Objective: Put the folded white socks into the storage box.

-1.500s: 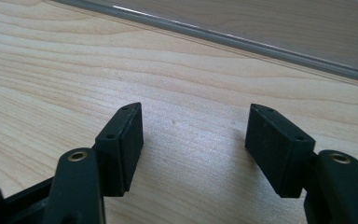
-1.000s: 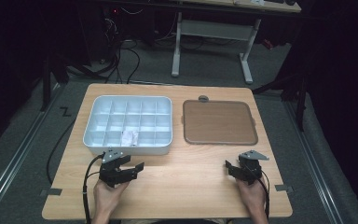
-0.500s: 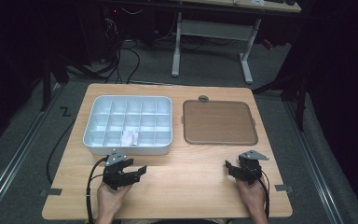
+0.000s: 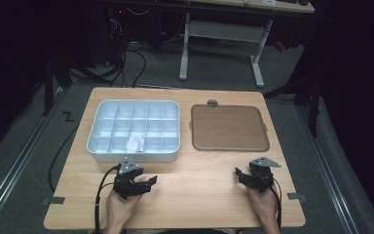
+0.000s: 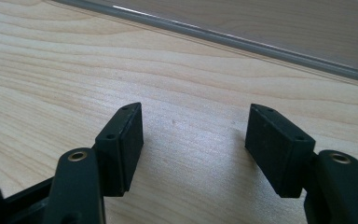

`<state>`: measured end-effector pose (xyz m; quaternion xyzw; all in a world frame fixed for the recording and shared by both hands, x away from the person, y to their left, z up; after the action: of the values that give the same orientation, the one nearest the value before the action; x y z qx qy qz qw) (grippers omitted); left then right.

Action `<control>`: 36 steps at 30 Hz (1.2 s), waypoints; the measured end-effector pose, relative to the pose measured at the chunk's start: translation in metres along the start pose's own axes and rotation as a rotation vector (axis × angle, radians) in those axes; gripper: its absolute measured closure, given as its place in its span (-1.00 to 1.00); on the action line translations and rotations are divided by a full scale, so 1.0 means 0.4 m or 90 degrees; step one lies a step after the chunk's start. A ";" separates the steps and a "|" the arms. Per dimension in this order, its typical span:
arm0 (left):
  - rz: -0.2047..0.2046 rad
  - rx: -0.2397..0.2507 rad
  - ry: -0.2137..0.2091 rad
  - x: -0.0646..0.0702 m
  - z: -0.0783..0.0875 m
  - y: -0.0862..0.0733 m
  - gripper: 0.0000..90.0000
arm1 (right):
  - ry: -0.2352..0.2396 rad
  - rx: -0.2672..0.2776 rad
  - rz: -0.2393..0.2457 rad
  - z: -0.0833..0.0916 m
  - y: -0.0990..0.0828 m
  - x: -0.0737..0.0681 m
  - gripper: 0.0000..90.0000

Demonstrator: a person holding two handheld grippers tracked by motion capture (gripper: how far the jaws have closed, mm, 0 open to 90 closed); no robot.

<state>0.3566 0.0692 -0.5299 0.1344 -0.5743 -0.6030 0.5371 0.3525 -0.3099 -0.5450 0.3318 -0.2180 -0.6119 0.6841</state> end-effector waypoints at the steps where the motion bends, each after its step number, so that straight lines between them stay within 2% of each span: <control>1: 0.000 -0.001 0.001 0.000 -0.003 -0.002 -0.25 | 0.000 0.000 0.000 0.000 0.000 0.000 -0.17; 4: -0.011 -0.008 0.007 -0.001 -0.013 -0.011 -0.25 | 0.000 0.000 0.000 0.000 0.000 0.000 -0.17; 10: -0.027 -0.005 0.032 -0.010 -0.034 -0.027 -0.25 | 0.000 0.000 0.000 0.000 0.000 0.000 -0.17; 12: -0.041 -0.001 0.036 -0.011 -0.038 -0.030 -0.25 | 0.000 0.000 0.000 0.000 0.000 0.000 -0.17; 14: -0.042 0.002 0.038 -0.010 -0.040 -0.030 -0.25 | 0.000 0.000 0.000 0.000 0.000 0.000 -0.17; 18: -0.066 0.009 0.047 -0.009 -0.046 -0.035 -0.26 | 0.000 0.000 0.000 0.000 0.000 0.000 -0.17; 20: -0.088 0.012 0.052 -0.005 -0.049 -0.041 -0.26 | 0.000 0.000 0.000 0.000 0.000 0.000 -0.17; 26: -0.129 0.006 0.063 0.002 -0.058 -0.051 -0.29 | 0.000 0.000 0.000 0.000 0.000 0.000 -0.17; 36: -0.130 0.005 0.063 0.002 -0.060 -0.051 -0.33 | 0.000 0.000 0.000 0.000 0.000 0.000 -0.17</control>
<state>0.3650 0.0505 -0.5538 0.2237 -0.5329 -0.6448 0.5002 0.3524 -0.3098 -0.5450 0.3318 -0.2180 -0.6119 0.6840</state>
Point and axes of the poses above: each handheld gripper's, and its own axes: z roughly backward along the jaws, y roughly out of its top, x roughly to its right, the point moved 2 cm from there along -z, roughly forward along the jaws, and after that the axes turned 10 degrees about -z, right-handed, at the moved point
